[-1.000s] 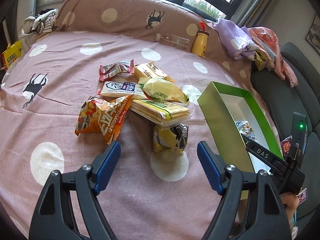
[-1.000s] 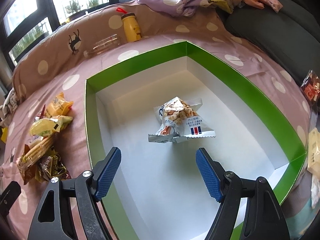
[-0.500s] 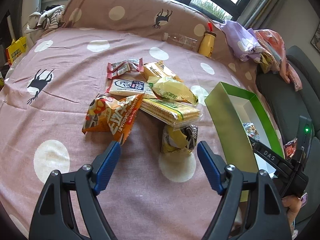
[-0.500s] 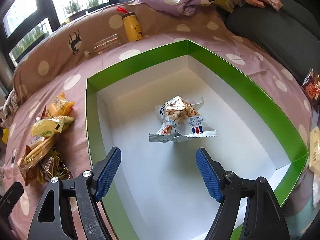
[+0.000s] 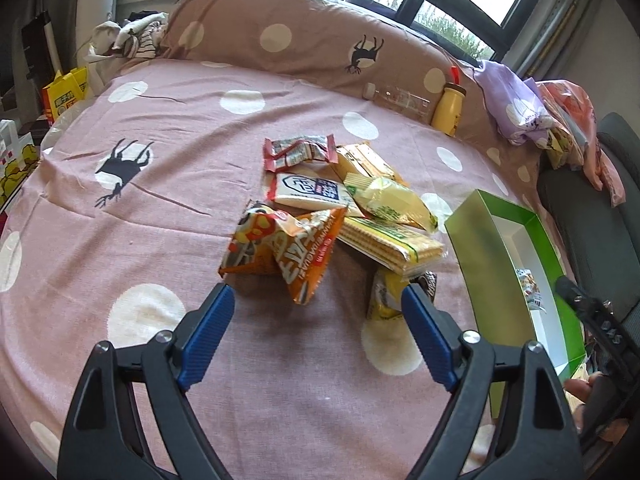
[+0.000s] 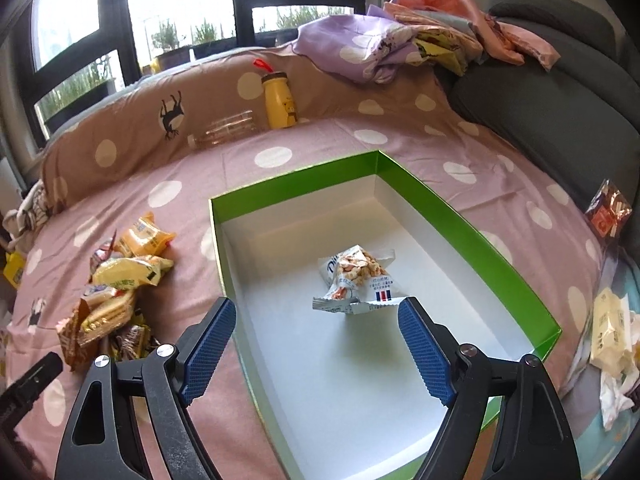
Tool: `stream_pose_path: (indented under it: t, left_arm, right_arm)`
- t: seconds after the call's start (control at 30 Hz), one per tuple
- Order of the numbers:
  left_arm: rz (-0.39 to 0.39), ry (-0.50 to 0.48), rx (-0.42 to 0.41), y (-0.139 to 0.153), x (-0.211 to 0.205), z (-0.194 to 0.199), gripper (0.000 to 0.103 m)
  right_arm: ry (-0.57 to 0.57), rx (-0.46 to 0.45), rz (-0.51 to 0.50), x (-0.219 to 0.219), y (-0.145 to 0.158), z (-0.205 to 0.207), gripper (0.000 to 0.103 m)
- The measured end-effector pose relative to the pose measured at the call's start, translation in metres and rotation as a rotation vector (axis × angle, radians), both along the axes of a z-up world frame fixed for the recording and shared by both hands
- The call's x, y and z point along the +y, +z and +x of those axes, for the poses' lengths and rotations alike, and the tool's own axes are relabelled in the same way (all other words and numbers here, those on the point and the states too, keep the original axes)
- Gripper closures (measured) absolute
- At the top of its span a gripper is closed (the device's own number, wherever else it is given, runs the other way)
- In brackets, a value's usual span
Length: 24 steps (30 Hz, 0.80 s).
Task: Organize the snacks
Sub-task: 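Withdraw the right gripper from the box back toward the snack pile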
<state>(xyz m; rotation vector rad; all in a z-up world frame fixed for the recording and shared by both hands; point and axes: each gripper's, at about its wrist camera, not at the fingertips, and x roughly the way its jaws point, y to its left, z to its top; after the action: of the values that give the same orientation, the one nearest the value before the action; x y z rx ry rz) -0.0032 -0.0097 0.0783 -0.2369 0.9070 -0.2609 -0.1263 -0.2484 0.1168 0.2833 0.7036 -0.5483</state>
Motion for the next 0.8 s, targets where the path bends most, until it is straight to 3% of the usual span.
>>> stream_pose_path:
  t: [0.1,0.17,0.33,0.43,0.53,0.67,0.8]
  left_arm:
    - [-0.001,0.023,-0.003,0.001,0.006,0.001,0.017]
    - [0.002,0.036,-0.001,0.000,0.010,0.004,0.017]
    - [0.018,0.085,0.011,-0.002,0.021,0.008,0.017]
    - [0.043,0.111,0.014,-0.003,0.026,0.009,0.017]
    - [0.068,0.131,0.018,-0.006,0.029,0.010,0.017]
    - [0.083,0.143,0.034,-0.010,0.031,0.011,0.017]
    - [0.094,0.127,0.038,-0.013,0.026,0.010,0.017]
  right_arm:
    - [0.047,-0.062,-0.007,0.015,0.021,-0.003,0.019]
    - [0.093,-0.094,-0.001,0.029,0.034,0.002,0.012]
    - [0.249,-0.079,0.080,0.059,0.044,0.039,0.011]
    - [0.355,-0.057,0.179,0.067,0.037,0.068,0.011]
    - [0.364,-0.029,0.224,0.071,0.015,0.086,0.011]
    - [0.382,0.000,0.276,0.069,-0.011,0.085,0.011]
    - [0.403,-0.038,0.321,0.058,-0.013,0.078,0.011]
